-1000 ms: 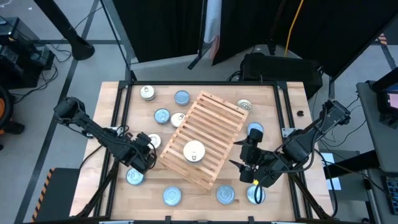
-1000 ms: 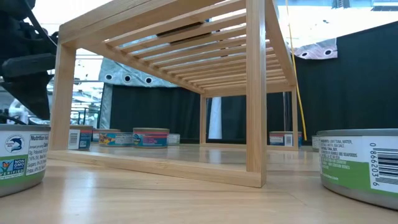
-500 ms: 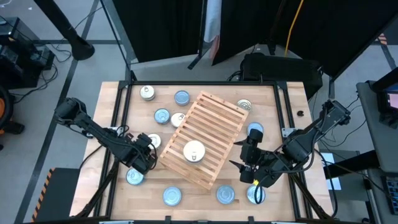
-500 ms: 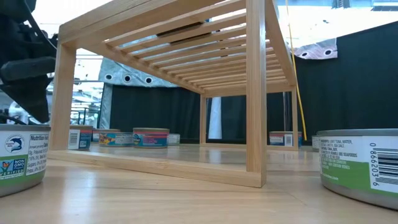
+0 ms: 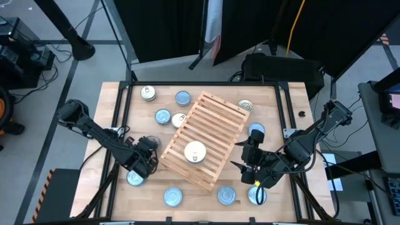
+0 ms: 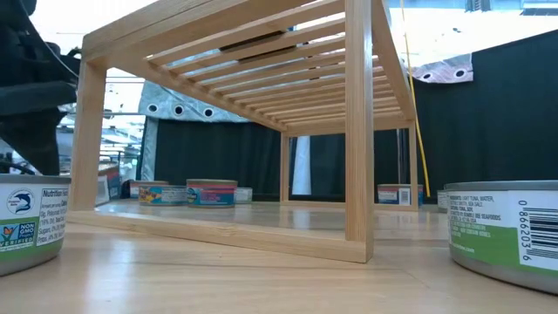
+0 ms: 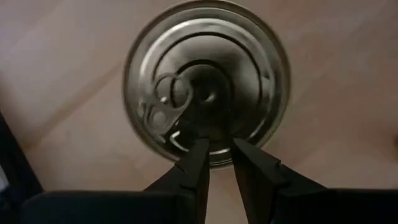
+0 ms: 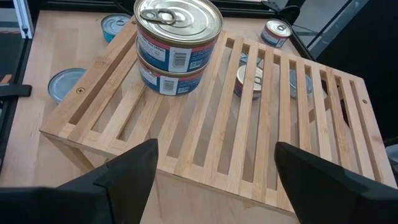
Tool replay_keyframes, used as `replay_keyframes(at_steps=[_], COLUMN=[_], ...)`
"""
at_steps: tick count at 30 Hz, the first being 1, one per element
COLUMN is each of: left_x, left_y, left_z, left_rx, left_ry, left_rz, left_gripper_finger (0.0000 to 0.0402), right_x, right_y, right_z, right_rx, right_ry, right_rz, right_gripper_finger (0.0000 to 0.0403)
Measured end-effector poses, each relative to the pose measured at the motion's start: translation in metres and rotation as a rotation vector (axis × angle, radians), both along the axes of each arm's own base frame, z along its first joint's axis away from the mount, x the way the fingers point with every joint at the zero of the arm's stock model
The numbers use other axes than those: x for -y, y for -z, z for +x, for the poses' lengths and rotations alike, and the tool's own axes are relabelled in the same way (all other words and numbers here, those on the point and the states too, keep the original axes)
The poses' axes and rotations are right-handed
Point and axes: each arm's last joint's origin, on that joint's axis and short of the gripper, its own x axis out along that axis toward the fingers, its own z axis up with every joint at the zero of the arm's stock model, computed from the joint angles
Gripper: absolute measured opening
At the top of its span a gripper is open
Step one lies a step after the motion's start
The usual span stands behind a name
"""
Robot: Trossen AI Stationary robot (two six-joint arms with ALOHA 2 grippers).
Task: Stack canned seafood by type on shelf
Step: Stack the blue-pink tuna can on top of the other blue-pink tuna can on the shelf
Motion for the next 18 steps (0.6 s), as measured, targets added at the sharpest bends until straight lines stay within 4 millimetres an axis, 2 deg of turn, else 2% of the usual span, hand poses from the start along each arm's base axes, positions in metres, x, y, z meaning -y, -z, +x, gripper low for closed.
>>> replay_keyframes(at_steps=[13,18], left_x=[0.016,0.020], left_y=[0.001,-0.008], left_z=[-0.015,-0.015], left_rx=[0.053,0.059], left_ry=[-0.005,0.001], left_rz=[0.003,0.025], left_gripper_finger=[0.0081,0.0081], right_x=[0.000,0.000], right_y=[0.000,0.000], right_z=[0.000,0.000], right_rx=[0.000,0.000], right_ry=[-0.001,-0.001], right_rz=[0.003,0.003], right_gripper_finger=[0.0313,0.0313])
